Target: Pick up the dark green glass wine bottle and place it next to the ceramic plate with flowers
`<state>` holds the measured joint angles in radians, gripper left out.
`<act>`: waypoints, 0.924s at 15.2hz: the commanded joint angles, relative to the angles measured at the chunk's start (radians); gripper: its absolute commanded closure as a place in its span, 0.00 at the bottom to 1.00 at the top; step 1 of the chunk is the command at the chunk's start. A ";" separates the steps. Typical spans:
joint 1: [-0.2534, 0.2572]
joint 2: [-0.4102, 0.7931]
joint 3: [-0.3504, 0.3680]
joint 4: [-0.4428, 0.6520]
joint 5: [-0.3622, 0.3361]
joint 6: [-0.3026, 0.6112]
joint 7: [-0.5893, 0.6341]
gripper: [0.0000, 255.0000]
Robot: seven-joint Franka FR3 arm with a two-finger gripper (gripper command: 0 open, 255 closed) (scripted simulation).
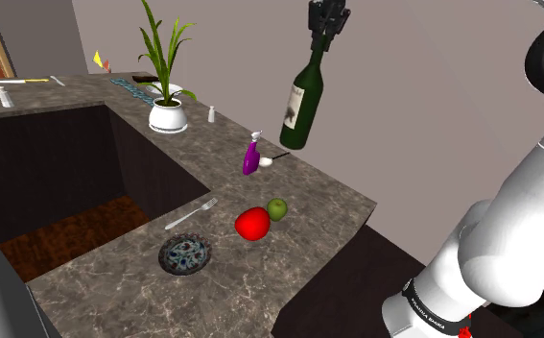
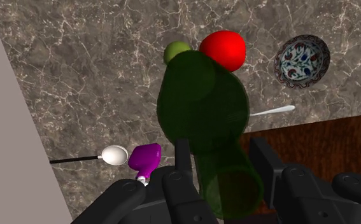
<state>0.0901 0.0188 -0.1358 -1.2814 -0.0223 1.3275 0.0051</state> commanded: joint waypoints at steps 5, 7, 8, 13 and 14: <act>0.078 -0.032 0.079 -0.034 -0.008 -0.002 0.156 1.00; 0.103 -0.033 0.105 -0.034 -0.009 -0.004 0.207 1.00; 0.116 -0.031 0.117 -0.031 -0.009 -0.005 0.232 1.00; 0.179 -0.005 0.181 0.003 -0.012 -0.017 0.359 1.00; 0.192 0.004 0.194 0.015 -0.014 -0.021 0.384 1.00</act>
<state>0.2699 0.0094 0.0458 -1.2771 -0.0345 1.3036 0.3621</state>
